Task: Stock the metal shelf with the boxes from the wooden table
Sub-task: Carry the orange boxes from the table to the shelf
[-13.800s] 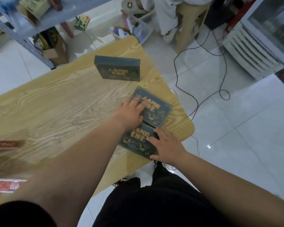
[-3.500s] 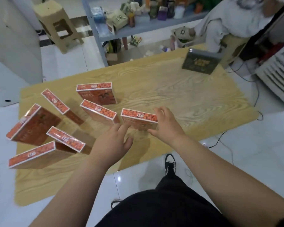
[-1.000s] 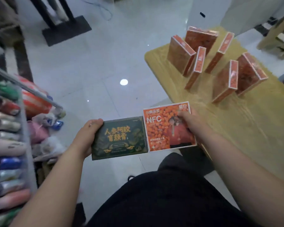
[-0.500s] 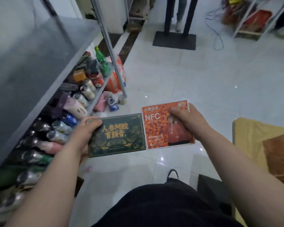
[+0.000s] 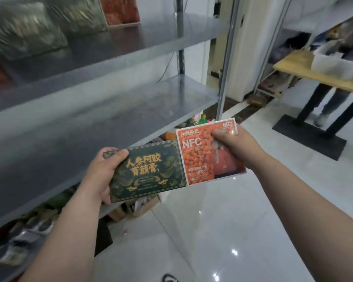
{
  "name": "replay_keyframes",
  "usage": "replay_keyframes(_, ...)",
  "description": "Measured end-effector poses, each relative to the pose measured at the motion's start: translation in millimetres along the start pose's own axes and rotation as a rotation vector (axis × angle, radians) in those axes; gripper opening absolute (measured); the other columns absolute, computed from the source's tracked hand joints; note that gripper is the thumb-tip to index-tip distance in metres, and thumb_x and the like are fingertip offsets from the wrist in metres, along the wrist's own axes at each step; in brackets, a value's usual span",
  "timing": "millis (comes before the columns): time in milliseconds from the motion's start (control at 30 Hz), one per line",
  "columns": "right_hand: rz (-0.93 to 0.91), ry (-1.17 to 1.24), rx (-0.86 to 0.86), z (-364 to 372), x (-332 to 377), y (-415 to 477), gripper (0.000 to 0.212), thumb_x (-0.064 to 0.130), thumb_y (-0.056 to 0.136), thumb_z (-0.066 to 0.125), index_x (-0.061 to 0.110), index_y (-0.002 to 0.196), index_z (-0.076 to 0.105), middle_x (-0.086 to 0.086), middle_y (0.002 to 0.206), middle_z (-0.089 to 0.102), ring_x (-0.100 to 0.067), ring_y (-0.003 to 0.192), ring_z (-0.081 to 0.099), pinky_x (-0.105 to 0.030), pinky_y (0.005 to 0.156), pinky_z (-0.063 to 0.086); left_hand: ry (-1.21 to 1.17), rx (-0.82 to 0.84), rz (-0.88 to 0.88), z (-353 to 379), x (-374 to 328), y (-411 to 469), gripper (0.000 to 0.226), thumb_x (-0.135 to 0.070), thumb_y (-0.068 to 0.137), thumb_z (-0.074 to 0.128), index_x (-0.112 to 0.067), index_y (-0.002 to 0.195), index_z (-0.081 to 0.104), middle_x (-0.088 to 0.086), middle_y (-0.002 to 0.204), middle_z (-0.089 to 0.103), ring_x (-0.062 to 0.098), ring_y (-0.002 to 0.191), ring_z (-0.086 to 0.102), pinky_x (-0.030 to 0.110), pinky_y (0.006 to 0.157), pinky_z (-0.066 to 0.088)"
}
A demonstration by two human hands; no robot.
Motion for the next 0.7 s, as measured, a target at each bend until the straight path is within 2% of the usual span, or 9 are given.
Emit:
replay_keyframes(67,-0.054,-0.014,0.024,4.2,26.6,35.4,0.054,0.063,0.067,0.082,0.027,0.106,0.073,-0.004,0.102,0.078,-0.026,0.097,0.075,-0.056,0.097,0.054,-0.010,-0.025,0.068,-2.4,-32.5,14.2,0.042,-0.032,0.073,0.083,-0.021,0.104,0.058,0.010,0.091,0.069,0.016,0.062,0.071,0.037,0.064,0.057)
replay_keyframes(133,-0.100,-0.023,0.034,7.1,57.2,66.0,0.043,0.061,0.069,0.081,0.031,0.099,0.074,-0.002,0.099,0.079,-0.024,0.094,0.075,-0.054,0.095,0.055,-0.052,-0.051,0.120,-4.8,-63.0,30.0,0.037,-0.029,0.075,0.083,-0.022,0.101,0.057,0.011,0.089,0.070,0.019,0.064,0.071,0.039,0.068,0.056)
replay_keyframes(267,-0.193,0.025,0.078,10.0,110.4,121.8,0.015,0.032,0.088,0.075,0.021,0.097,0.071,-0.007,0.096,0.079,-0.026,0.088,0.076,-0.047,0.087,0.059,-0.126,-0.096,0.224,1.1,-117.5,53.7,0.024,-0.018,0.085,0.073,-0.021,0.101,0.055,0.004,0.071,0.073,0.018,0.060,0.071,0.034,0.057,0.057)
replay_keyframes(333,-0.240,0.066,0.095,11.3,132.6,148.6,0.009,0.024,0.091,0.071,0.019,0.098,0.068,-0.005,0.092,0.079,-0.021,0.083,0.076,-0.037,0.076,0.059,-0.137,-0.135,0.293,5.1,-142.5,62.6,0.024,-0.017,0.087,0.072,-0.019,0.102,0.055,-0.001,0.064,0.072,0.014,0.056,0.070,0.029,0.049,0.056)
replay_keyframes(400,-0.273,0.091,0.097,10.0,152.0,177.3,0.008,0.022,0.090,0.071,0.019,0.097,0.067,0.000,0.087,0.079,-0.016,0.079,0.075,-0.031,0.070,0.057,-0.148,-0.171,0.352,10.0,-165.3,69.8,0.024,-0.018,0.087,0.073,-0.020,0.102,0.055,-0.004,0.062,0.071,0.012,0.055,0.069,0.027,0.047,0.054)
replay_keyframes(500,-0.285,0.143,0.159,4.7,177.5,223.4,0.011,0.026,0.089,0.073,0.019,0.096,0.069,-0.009,0.093,0.078,-0.025,0.083,0.076,-0.040,0.078,0.059,-0.145,-0.218,0.440,20.2,-195.1,80.5,0.024,-0.021,0.085,0.074,-0.022,0.101,0.056,-0.005,0.064,0.072,0.013,0.058,0.070,0.030,0.053,0.055)
replay_keyframes(567,-0.301,0.153,0.206,2.4,195.0,253.1,0.012,0.027,0.090,0.072,0.017,0.097,0.070,-0.011,0.093,0.078,-0.027,0.081,0.076,-0.041,0.078,0.060,-0.158,-0.255,0.476,27.9,-212.9,91.1,0.023,-0.020,0.086,0.074,-0.021,0.100,0.057,-0.004,0.065,0.071,0.013,0.059,0.070,0.032,0.057,0.056)
replay_keyframes(700,-0.389,0.148,0.278,2.8,229.1,313.0,0.019,0.026,0.091,0.071,0.013,0.105,0.070,-0.011,0.097,0.078,-0.026,0.086,0.076,-0.038,0.078,0.061,-0.173,-0.340,0.525,45.9,-245.6,118.8,0.027,-0.016,0.088,0.072,-0.015,0.110,0.056,0.007,0.077,0.068,0.013,0.056,0.068,0.029,0.051,0.056)
Point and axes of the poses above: each hand's wrist, its own y-axis towards the middle knuckle, its own z-axis out of the palm, x = y × z, the point moved 2 cm from there along y, towards the middle knuckle
